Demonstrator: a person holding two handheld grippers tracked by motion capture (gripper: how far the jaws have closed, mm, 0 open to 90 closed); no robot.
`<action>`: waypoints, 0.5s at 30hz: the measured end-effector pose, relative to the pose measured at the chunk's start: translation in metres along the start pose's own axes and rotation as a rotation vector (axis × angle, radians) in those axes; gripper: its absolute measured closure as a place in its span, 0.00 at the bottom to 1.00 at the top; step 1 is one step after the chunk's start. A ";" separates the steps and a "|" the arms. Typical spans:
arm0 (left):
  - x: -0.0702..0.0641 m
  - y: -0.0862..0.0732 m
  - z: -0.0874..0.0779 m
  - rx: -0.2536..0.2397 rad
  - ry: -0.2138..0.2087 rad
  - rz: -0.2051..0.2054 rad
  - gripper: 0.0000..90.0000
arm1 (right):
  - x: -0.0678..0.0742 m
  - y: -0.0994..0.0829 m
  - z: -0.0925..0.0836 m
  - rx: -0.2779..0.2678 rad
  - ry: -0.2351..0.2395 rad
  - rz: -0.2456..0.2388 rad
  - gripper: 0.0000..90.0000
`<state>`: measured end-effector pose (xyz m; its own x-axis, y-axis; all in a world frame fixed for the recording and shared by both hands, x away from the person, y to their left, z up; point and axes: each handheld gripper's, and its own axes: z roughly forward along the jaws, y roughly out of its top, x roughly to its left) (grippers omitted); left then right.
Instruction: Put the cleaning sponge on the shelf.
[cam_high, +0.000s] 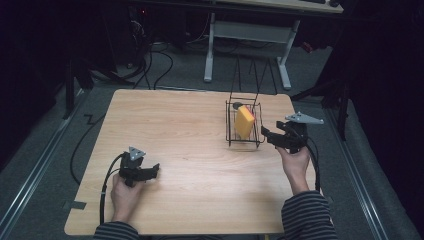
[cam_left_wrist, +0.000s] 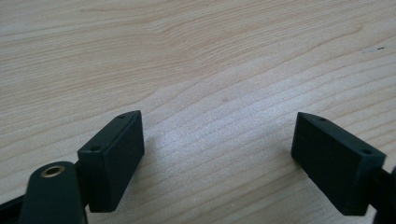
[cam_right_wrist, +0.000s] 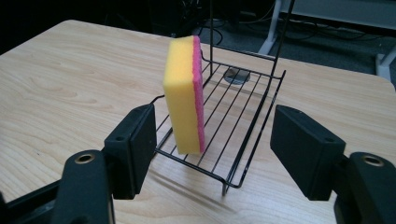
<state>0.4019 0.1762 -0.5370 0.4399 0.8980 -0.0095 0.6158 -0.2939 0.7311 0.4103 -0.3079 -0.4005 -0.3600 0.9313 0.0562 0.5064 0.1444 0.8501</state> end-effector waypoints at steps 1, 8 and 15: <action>0.000 0.000 0.000 0.000 0.000 0.000 0.20 | -0.001 0.000 -0.002 0.002 -0.003 0.001 0.36; 0.000 0.000 0.000 0.000 0.000 0.000 0.20 | -0.002 -0.001 -0.014 -0.001 -0.014 -0.002 0.37; 0.000 0.000 0.000 0.000 0.000 0.001 0.20 | -0.011 -0.011 -0.021 -0.009 -0.024 0.025 0.39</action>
<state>0.4019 0.1762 -0.5370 0.4404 0.8978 -0.0092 0.6155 -0.2944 0.7311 0.3923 -0.3269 -0.4000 -0.3286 0.9423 0.0648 0.5077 0.1184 0.8534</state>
